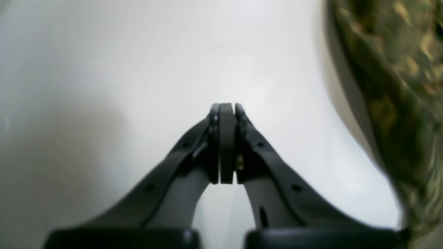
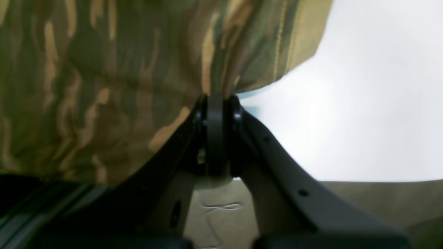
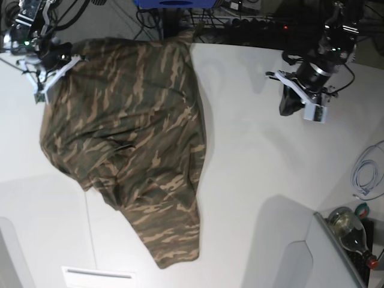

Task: Layout the t-shirt on the table in an organized manner, then fold the t-shirt properly
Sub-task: 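Lower the shirt onto the table and open both grippers, then move the right gripper down onto the shirt body and grasp it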

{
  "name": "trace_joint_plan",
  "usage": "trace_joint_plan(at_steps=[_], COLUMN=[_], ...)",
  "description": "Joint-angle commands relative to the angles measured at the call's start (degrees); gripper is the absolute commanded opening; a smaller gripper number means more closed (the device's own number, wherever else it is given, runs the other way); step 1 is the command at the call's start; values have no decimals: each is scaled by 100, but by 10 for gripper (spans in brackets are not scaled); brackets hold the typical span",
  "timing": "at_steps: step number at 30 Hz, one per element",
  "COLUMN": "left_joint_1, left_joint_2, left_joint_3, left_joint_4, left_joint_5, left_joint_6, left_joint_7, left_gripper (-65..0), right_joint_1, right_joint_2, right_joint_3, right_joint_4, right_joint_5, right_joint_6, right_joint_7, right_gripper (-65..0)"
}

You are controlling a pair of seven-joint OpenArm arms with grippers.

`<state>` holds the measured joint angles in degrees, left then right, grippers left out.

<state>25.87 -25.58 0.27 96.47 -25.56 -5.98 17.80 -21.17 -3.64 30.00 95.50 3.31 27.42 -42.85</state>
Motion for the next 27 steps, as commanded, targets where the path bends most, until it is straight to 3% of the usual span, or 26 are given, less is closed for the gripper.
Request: trace_joint_plan(at_steps=[1, 6, 10, 15, 22, 27], left_joint_1=[-33, -59, -59, -59, 117, 301], left_joint_2=[-48, 268, 418, 391, 426, 426], left_joint_3=[83, 355, 364, 338, -709, -1201], left_joint_4=[63, -7, -7, -7, -69, -192], left_joint_5=[143, 1075, 1541, 1629, 1594, 1594], left_joint_6=[-13, -13, -13, -13, -22, -22], left_joint_7=[-132, -149, -141, -141, -141, -158], left_gripper=[-650, -650, -650, -650, -650, -650], right_joint_1=[38, 134, 477, 970, 1989, 2833], right_joint_2=[61, 52, 184, 403, 1116, 1414], right_joint_3=[11, 2, 46, 117, 99, 55], right_joint_4=[379, 1698, 1944, 1979, 1909, 933], right_joint_5=[69, 69, 60, 51, 42, 42], right_joint_6=[5, 5, 5, 5, -39, -39], right_joint_7=[8, -695, -985, -1223, -1680, -1645], right_gripper=[-650, -647, -647, -647, -645, -644])
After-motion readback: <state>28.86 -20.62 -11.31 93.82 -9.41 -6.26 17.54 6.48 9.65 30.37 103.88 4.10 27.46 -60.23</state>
